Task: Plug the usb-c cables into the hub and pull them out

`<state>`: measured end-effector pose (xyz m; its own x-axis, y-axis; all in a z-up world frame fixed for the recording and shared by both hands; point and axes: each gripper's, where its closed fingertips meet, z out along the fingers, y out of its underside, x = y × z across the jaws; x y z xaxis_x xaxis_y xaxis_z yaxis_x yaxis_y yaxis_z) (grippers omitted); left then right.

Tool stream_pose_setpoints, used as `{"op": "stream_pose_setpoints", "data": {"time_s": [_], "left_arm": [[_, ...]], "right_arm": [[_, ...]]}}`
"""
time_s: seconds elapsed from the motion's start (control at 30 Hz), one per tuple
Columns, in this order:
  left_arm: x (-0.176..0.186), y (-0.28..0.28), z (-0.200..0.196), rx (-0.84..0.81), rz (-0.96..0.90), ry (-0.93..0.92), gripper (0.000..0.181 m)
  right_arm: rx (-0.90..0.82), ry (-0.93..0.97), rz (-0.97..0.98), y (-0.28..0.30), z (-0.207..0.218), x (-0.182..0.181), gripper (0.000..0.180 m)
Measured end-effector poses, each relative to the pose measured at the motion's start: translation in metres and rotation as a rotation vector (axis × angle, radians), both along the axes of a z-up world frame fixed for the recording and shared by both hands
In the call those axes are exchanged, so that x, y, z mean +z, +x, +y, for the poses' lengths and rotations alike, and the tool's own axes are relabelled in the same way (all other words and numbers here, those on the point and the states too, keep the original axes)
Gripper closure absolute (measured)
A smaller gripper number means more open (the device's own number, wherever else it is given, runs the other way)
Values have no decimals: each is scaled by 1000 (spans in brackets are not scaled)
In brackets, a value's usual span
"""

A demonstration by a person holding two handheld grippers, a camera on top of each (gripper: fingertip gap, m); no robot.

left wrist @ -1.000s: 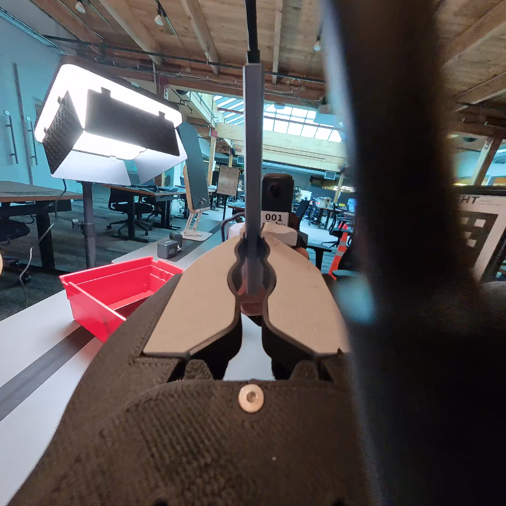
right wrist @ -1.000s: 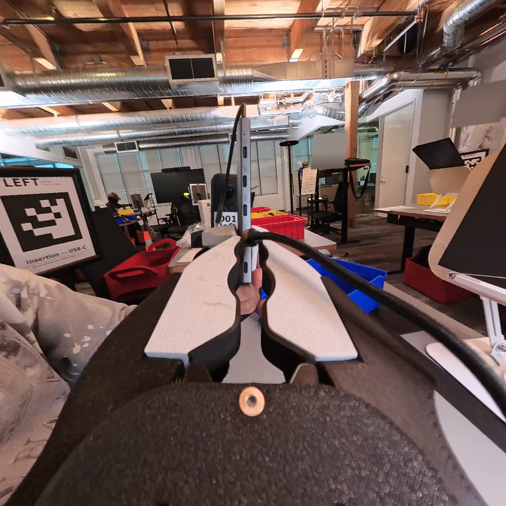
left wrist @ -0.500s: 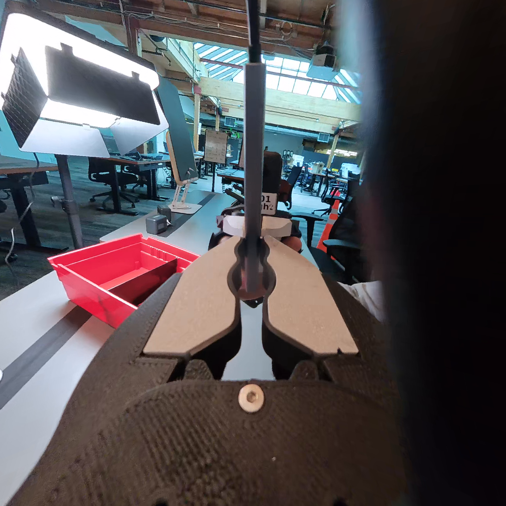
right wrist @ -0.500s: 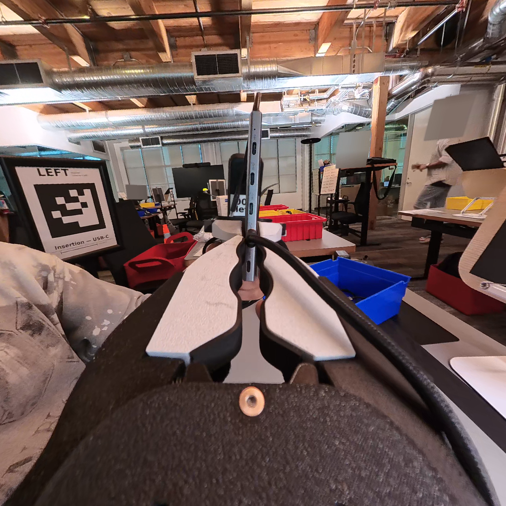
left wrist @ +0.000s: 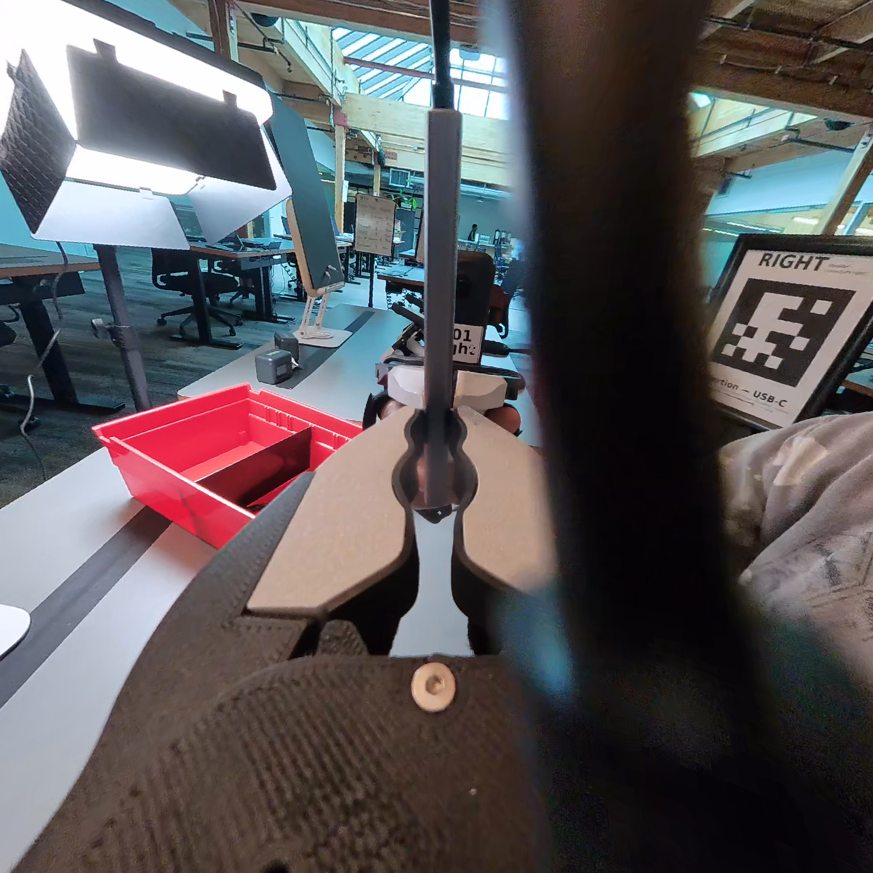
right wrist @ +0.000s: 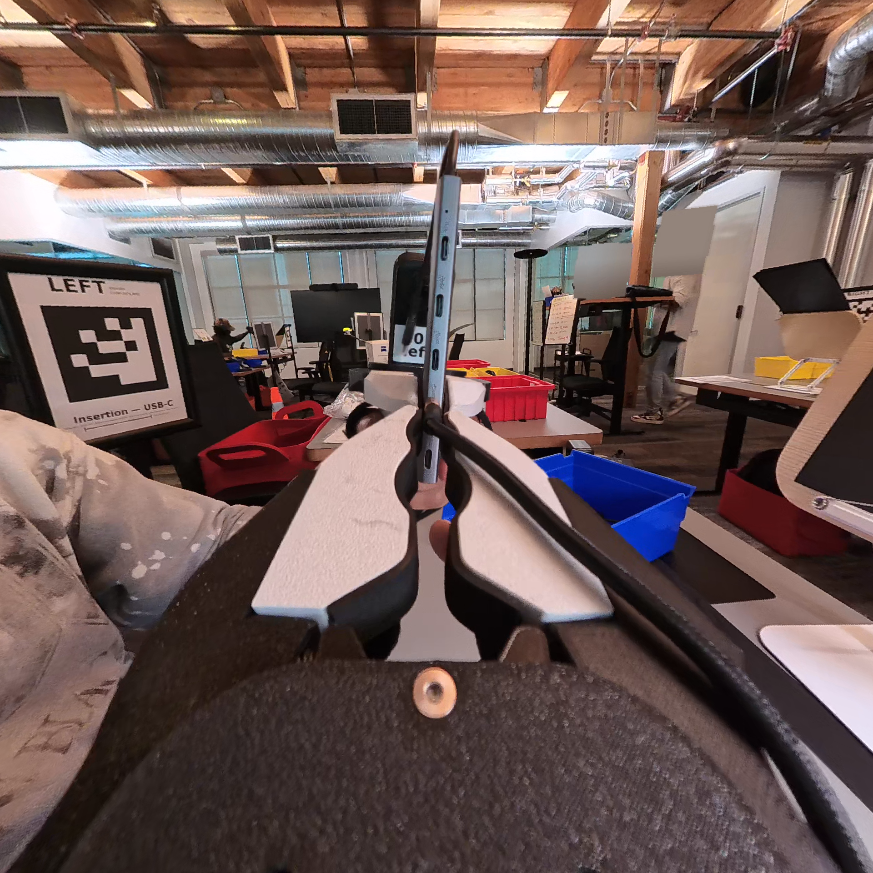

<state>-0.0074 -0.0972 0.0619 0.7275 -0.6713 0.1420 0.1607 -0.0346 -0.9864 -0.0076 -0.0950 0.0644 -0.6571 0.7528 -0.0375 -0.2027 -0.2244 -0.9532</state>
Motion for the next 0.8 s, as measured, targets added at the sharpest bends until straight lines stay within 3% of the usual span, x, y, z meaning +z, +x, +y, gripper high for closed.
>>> {"op": "stream_pose_setpoints", "data": {"time_s": [0.1, 0.17, 0.2, 0.3, 0.53, 0.63, 0.8], "left_arm": [[-2, -4, 1, 7, 12, -9, 171], [20, -37, -12, 78, -96, 68, 171], [33, -63, -27, 108, -145, 105, 171], [33, -90, -51, 206, -16, 98, 171], [17, -94, -34, 313, 64, 11, 172], [9, -91, -28, 315, 90, -24, 171], [2, -89, -19, 329, 122, -44, 171]], "right_arm": [[5, 31, -14, -1, 2, -6, 173], [-7, -101, 72, 21, 38, 18, 173], [-65, -72, 78, 31, 56, 21, 173], [-139, 77, 27, 35, 52, 14, 173], [-225, -79, -162, 21, 93, 5, 173], [-254, -115, -282, 12, 112, -13, 173], [-371, 23, -590, -11, 153, -69, 173]]}}
